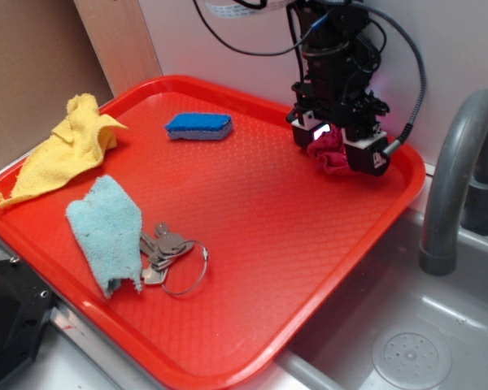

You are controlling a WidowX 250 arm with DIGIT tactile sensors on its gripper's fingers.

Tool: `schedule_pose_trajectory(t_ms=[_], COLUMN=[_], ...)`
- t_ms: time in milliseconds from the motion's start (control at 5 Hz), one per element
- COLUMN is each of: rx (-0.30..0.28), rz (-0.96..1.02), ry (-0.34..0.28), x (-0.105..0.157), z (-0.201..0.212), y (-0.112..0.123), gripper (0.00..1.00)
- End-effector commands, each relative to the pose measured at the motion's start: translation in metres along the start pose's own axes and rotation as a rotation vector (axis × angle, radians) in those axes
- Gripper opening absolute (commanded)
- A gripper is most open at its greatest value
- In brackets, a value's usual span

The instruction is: Grab the red paper.

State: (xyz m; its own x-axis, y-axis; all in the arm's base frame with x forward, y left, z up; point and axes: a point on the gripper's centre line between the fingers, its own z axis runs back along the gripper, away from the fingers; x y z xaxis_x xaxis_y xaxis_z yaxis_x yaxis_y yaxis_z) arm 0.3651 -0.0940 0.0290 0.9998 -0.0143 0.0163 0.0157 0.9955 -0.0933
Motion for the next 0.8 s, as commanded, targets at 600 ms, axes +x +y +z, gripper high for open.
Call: schedule_pose_trajectory(t_ms=[600], rx=[0.147], rz=[0.222], ry=[-0.04], x=[-0.129], z=[0.228], y=[0.064], gripper=[0.0])
